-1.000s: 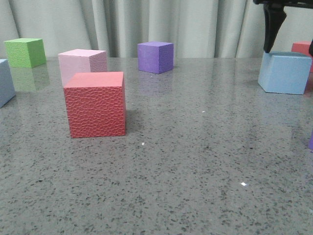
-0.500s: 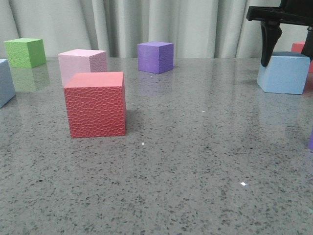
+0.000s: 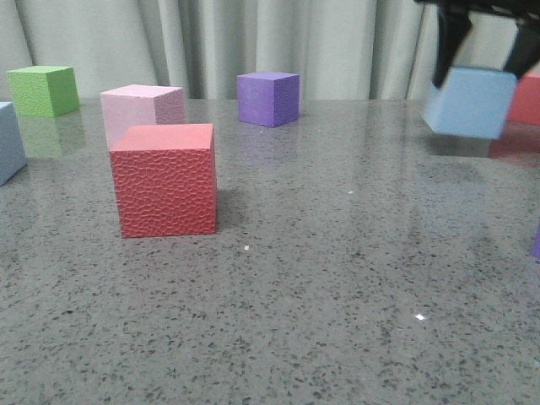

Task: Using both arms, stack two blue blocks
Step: 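Lift the light blue cube and carry it toward the table center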

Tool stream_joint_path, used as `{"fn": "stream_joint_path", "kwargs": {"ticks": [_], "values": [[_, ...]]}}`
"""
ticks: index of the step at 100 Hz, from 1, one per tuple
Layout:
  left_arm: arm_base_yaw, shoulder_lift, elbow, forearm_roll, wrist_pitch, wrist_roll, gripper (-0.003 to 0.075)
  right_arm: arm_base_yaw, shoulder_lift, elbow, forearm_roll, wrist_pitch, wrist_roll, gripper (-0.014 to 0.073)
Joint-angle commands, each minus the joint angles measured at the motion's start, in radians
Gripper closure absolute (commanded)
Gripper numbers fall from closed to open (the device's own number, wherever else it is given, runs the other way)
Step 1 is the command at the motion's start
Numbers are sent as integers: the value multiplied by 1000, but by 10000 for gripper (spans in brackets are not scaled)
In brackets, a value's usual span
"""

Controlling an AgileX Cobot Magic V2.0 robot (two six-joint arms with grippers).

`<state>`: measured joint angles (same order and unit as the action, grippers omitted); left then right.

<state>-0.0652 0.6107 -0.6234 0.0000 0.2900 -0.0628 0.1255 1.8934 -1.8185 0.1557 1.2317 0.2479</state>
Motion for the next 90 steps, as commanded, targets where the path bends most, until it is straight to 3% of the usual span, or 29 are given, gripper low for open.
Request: {"fn": "stream_joint_path", "kwargs": {"ticks": [1, 52, 90], "values": [[1, 5, -37, -9, -80, -6, 134, 32, -54, -86, 30, 39, -1, 255], [1, 5, -37, -9, -80, -6, 134, 327, 9, -140, 28, -81, 183, 255], [1, 5, -37, -9, -80, -6, 134, 362, 86, -139, 40, -99, 222, 255]]}}
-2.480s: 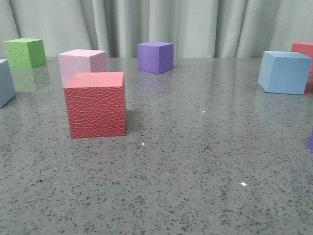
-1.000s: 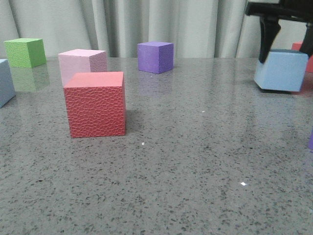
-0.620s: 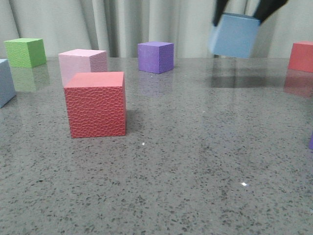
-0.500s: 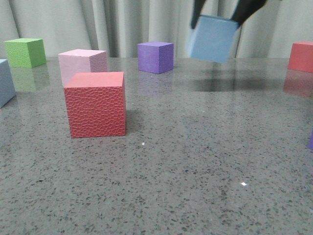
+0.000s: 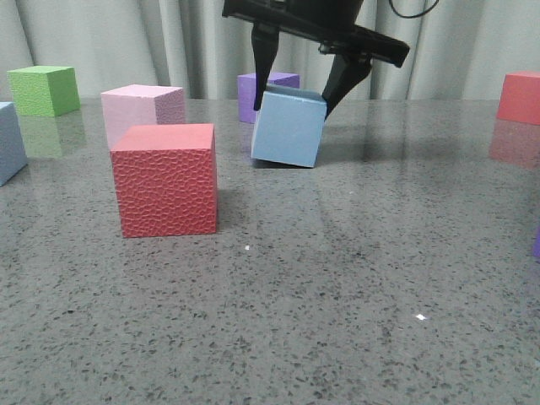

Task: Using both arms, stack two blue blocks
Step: 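Lift the light blue cube and carry it toward the table center, then set the light blue cube down and open the right gripper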

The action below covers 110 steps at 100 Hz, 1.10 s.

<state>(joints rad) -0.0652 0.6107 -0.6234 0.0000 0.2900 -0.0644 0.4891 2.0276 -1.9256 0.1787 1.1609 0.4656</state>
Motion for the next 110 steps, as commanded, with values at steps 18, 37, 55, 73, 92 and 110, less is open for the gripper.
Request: {"fn": "stream_joint_path", "kwargs": {"ticks": [18, 37, 55, 73, 92, 110], "values": [[1, 5, -37, -9, -80, -4, 134, -2, -46, -32, 23, -32, 6, 246], [1, 5, -37, -9, -82, -4, 134, -2, -46, -32, 23, -30, 5, 100], [1, 5, -37, -9, -82, -4, 134, -2, -53, -33, 23, -21, 5, 48], [1, 5, -37, -9, -81, -4, 134, -2, -77, -33, 23, -20, 6, 48], [1, 5, -37, -9, -81, -4, 134, -2, -118, -33, 23, -14, 6, 48], [1, 5, -37, -9, -81, -4, 134, -2, -156, -33, 23, 6, 5, 48]]}}
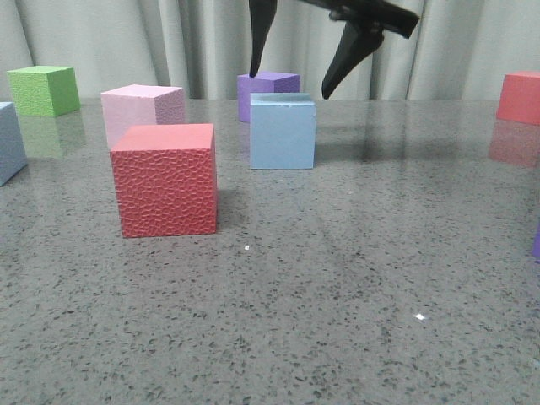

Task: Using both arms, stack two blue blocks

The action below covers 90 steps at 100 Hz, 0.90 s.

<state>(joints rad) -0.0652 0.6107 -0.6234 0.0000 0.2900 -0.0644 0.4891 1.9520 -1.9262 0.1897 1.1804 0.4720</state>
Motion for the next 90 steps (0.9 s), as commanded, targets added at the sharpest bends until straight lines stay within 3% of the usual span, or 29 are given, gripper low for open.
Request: {"fn": "stream_joint_path", "kwargs": {"ticks": [1, 27, 62, 90], "values": [[1, 5, -37, -9, -79, -4, 134, -2, -81, -32, 11, -11, -1, 48], [1, 5, -37, -9, -59, -4, 134, -2, -140, -29, 0, 81, -47, 58], [1, 5, -37, -25, -52, -4, 134, -2, -279, -14, -141, 133, -50, 58], [1, 77, -114, -29, 41, -4, 134, -2, -506, 290, -190, -8, -50, 58]]}}
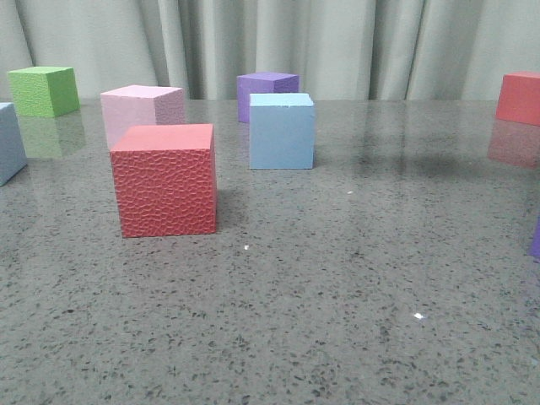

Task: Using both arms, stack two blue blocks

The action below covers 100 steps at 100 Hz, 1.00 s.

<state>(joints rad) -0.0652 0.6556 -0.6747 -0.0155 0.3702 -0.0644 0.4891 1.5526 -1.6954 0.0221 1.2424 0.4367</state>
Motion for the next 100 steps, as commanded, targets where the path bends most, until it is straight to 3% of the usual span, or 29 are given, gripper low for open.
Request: {"fn": "stream_joint_path", "kwargs": {"ticks": [1, 23, 53, 100], "values": [[1, 37, -65, -14, -36, -4, 134, -2, -121, 78, -28, -76, -14, 58], [1, 121, -129, -57, 35, -4, 134, -2, -339, 323, -69, -201, -14, 58], [1, 307, -281, -102, 170, -42, 134, -2, -581, 560, -89, -252, -11, 58], [1, 694, -632, -99, 570, -92, 134, -2, -700, 596, -89, -262, -11, 58]]}}
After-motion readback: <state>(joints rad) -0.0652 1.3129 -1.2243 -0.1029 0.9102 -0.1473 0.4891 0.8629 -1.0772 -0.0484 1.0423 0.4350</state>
